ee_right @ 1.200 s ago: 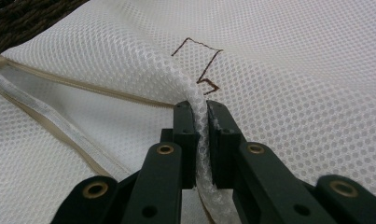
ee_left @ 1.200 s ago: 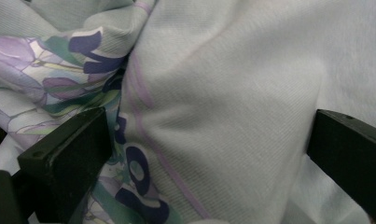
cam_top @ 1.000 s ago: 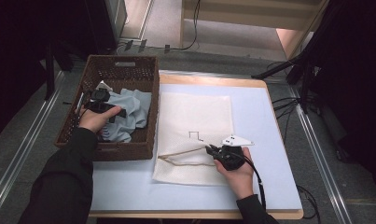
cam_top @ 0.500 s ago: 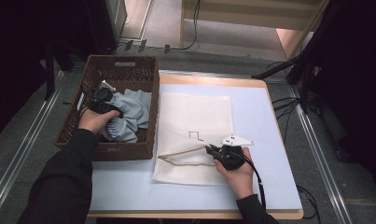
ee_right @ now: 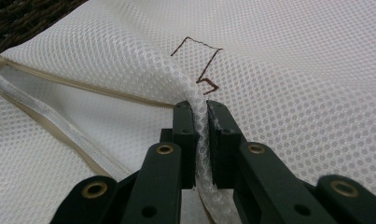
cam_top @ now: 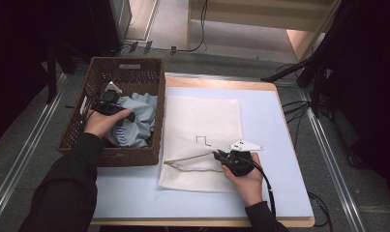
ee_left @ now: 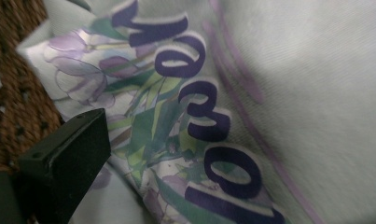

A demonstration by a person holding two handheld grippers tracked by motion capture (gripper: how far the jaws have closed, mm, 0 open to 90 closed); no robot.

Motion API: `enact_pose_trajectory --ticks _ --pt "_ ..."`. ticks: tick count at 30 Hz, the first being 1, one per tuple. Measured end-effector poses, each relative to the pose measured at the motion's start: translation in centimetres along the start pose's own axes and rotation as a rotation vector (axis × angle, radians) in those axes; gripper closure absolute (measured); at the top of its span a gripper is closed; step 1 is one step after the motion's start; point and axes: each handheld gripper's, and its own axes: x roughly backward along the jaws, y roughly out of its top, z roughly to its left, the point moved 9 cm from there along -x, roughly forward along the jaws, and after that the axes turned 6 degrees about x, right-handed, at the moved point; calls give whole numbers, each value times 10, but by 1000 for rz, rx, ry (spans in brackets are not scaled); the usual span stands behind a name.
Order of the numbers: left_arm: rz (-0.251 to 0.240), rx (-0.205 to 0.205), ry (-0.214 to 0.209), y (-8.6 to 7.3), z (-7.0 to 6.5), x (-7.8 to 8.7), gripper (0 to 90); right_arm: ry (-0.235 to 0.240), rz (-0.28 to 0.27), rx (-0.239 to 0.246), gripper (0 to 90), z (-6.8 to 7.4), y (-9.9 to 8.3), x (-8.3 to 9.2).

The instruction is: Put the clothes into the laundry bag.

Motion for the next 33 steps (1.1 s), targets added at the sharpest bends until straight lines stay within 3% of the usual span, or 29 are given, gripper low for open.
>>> enact_pose_trajectory --ticks 2,7,12,19,24,27,30,33 --pt "22 -6 12 -2 -2 -4 0 -1 1 1 835 0 0 0" --pt "85 -82 3 -10 -9 -11 27 -2 3 2 836 0 0 0" --pt "89 -113 26 -10 -10 -12 78 -3 6 0 836 0 -1 -1" --pt "90 -185 120 -12 -14 -10 257 -3 5 0 836 0 -1 -1" --pt "70 -239 113 -11 -20 -3 526 -3 4 -1 838 0 0 -1" --pt "58 -225 54 -9 -23 3 618 -3 5 1 838 0 -1 0" --pt "41 -180 -100 -7 -32 12 650 -2 1 0 840 0 0 0" --pt "-13 -203 -155 -4 -40 22 662 -3 -1 0 841 0 0 0"
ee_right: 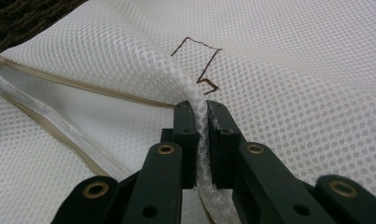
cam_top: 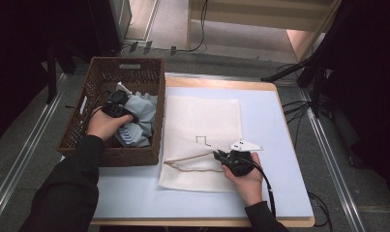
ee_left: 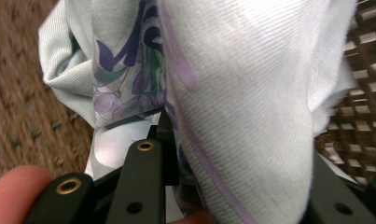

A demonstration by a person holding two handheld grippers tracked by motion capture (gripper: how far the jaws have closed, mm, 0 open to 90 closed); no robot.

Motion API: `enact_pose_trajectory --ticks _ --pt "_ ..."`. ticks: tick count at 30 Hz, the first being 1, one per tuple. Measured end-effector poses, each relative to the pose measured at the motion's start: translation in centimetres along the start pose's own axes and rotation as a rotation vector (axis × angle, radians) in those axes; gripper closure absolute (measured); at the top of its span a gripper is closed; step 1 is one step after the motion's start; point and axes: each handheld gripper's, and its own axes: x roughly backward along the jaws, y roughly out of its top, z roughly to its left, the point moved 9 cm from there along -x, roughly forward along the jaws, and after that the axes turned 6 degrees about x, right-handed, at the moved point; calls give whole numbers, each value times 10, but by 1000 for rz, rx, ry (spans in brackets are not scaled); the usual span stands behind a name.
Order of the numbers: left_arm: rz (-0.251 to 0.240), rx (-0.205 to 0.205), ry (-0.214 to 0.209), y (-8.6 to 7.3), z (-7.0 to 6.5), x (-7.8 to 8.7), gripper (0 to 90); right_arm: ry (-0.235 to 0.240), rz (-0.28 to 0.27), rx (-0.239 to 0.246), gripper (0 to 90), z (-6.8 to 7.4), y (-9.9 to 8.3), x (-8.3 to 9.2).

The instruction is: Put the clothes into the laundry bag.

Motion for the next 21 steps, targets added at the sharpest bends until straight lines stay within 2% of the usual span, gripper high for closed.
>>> enact_pose_trajectory --ticks 2,4,8,10,13,16,18,19,21 --pt "-49 4 -31 4 -5 7 666 -1 0 1 843 0 0 0" --pt "-90 -14 -55 6 -10 13 667 -1 -5 0 845 0 1 0" --pt "-139 -41 -100 9 -19 22 666 -1 -9 -1 851 0 1 1" --pt "-167 -29 -112 11 -21 28 666 -1 -9 1 856 0 1 1" --pt "-198 -1 -160 13 -27 36 666 1 -11 4 860 0 1 1" --pt "-222 -19 -169 12 -35 41 666 3 -15 2 862 0 2 2" --pt "-234 -39 -153 11 -39 41 666 4 -17 7 862 0 2 2" --pt "-239 -42 -135 11 -40 41 665 3 -17 5 862 0 2 2" --pt "-257 -37 -126 11 -41 42 665 4 -20 7 862 0 2 2"
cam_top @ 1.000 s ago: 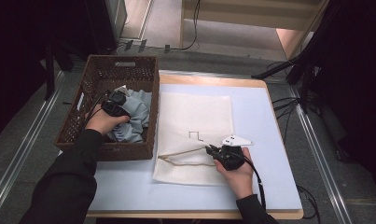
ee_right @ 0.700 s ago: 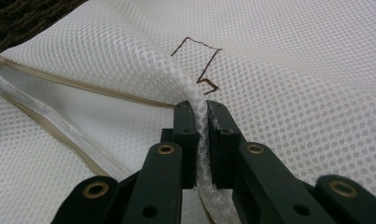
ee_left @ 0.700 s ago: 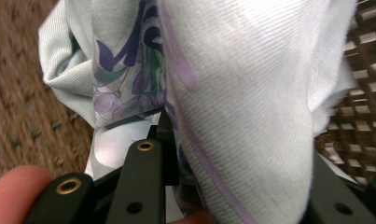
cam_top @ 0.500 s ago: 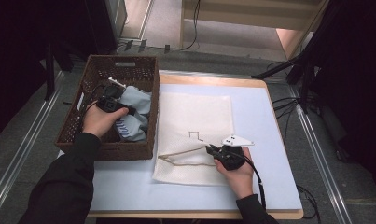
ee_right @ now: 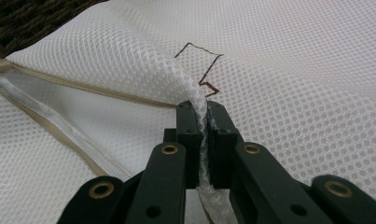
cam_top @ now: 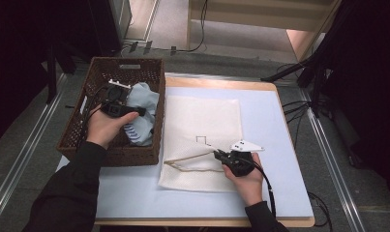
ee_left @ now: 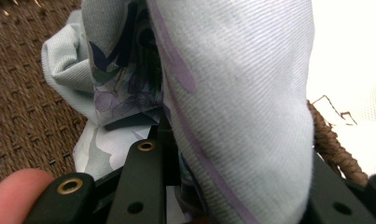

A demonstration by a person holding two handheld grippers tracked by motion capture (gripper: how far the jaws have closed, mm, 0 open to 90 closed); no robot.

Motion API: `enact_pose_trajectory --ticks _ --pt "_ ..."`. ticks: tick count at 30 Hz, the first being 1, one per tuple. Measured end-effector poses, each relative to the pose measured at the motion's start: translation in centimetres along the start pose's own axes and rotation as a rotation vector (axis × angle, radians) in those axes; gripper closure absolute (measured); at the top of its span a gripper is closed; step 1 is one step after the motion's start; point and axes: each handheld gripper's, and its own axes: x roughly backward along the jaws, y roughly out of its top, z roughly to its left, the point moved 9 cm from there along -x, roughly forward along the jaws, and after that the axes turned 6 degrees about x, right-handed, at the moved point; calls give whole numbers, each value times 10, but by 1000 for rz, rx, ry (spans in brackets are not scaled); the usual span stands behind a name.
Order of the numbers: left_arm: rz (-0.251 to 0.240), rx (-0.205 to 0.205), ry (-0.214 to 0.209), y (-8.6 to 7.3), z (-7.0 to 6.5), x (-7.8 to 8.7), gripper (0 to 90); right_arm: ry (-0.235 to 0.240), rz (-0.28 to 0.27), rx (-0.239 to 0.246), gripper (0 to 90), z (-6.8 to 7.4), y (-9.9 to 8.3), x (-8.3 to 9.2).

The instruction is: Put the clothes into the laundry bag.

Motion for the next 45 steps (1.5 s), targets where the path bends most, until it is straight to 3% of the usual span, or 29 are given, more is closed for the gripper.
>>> enact_pose_trajectory --ticks 12,21,27,31,35,41,45 --pt "-129 4 7 11 -13 15 663 1 -11 0 864 0 1 0" --pt "-169 -18 -39 16 -42 19 663 2 -15 2 865 0 1 0" --pt "-177 -55 -75 15 -71 17 664 3 -16 2 865 0 1 0" --pt "-178 -70 -112 12 -89 15 665 3 -16 -1 865 0 1 0" --pt "-167 -85 -177 6 -109 11 665 2 -16 0 866 0 1 0" --pt "-138 -130 -260 -12 -144 2 664 0 -24 2 866 -1 2 1" --pt "-119 -132 -322 -26 -161 -3 663 -3 -26 2 865 -2 2 1"
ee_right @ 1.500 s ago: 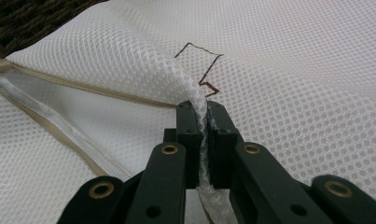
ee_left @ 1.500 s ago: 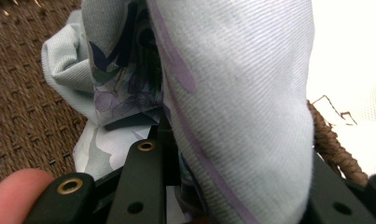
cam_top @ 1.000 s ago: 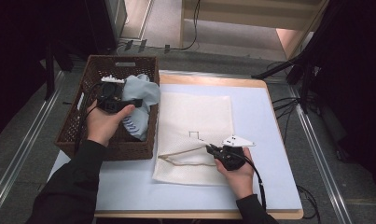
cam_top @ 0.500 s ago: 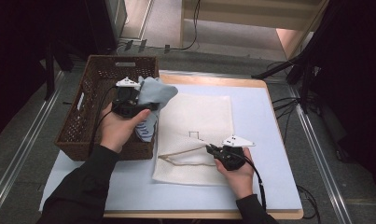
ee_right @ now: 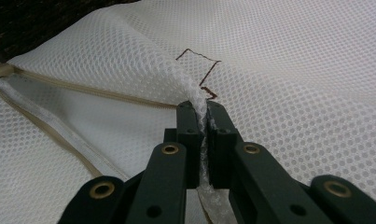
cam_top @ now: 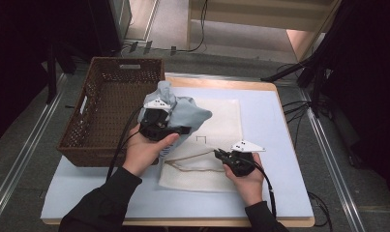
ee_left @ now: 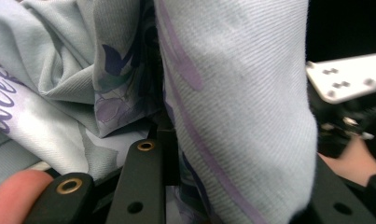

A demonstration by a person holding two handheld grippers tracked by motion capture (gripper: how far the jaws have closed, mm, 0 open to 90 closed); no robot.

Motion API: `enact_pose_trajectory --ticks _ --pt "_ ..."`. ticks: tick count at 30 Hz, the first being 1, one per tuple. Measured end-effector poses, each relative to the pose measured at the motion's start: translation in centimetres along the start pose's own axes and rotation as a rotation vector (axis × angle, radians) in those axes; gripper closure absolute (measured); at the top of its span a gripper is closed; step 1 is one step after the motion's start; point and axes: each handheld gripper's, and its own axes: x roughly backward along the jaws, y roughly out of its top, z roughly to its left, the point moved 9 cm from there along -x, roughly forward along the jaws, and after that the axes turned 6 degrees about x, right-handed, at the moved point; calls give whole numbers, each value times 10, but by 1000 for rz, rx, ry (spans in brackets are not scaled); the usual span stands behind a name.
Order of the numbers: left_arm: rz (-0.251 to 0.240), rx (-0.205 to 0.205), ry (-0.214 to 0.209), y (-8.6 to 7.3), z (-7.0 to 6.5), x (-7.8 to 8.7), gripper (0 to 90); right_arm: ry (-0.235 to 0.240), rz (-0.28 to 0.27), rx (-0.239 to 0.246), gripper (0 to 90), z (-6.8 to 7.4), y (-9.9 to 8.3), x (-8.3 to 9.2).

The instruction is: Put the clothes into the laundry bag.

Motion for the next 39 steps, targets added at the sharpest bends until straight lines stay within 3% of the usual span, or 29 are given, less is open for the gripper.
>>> enact_pose_trajectory --ticks 7,13,17,22,30,33,36,39 --pt "23 20 -46 -23 -13 -8 663 -2 -12 -14 865 -2 1 1" --pt "23 37 -59 -45 -15 -9 662 1 -18 -13 865 -3 1 2" --pt "37 46 -102 -62 -22 -9 661 2 -17 -18 865 -2 1 1" --pt "90 16 -152 -94 -39 -14 659 -1 -19 -25 865 -3 1 2" --pt "153 -17 -141 -135 -44 -31 636 -4 -18 -19 864 -4 1 2" --pt "134 -26 -146 -132 -46 -28 546 -3 -18 -18 864 -4 1 2" --pt "96 -46 -139 -120 -46 -18 389 -3 -24 -22 863 -4 2 3" --pt "44 -53 -128 -107 -46 -6 298 -4 -23 -21 863 -4 2 3"
